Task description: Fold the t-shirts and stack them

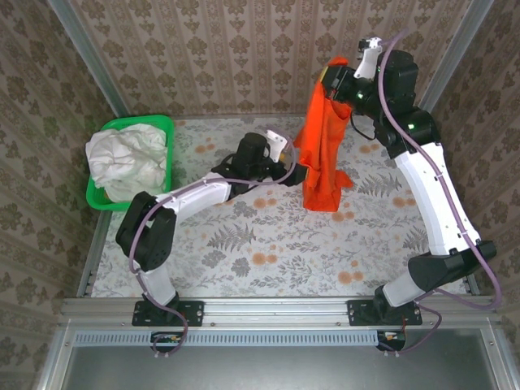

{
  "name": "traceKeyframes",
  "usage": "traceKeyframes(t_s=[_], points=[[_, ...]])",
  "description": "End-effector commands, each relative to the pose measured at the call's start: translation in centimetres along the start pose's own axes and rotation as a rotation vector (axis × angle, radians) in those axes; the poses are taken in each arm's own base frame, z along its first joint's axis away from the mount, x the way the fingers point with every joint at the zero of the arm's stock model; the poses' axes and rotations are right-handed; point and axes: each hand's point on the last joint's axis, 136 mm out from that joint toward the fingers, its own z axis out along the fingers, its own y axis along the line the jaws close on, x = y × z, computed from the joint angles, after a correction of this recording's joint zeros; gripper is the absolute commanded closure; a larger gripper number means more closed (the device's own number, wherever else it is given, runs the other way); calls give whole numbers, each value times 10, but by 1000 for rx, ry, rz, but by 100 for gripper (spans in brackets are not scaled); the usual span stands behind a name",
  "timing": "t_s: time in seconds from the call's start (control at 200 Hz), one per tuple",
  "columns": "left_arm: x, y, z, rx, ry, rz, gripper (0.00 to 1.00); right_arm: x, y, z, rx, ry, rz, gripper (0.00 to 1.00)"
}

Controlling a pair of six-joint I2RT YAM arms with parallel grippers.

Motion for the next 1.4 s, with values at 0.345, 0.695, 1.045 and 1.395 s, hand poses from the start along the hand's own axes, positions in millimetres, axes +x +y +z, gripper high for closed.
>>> traceKeyframes(t_s=[0.345,0.695,1.045,1.395], points=[[77,-25,34,71,67,164,2,-65,8,-24,-16,-180,-18,100],[71,-2,93,-4,48,158,72,-71,2,-32,5,-196,12,100],[-17,57,-48,-167,-29,230,100,-110,1,-75,26,-307,-76,100],[-86,47,-213,-314,-100,369,100,-82,20,-152,-6,-405,-192,100]])
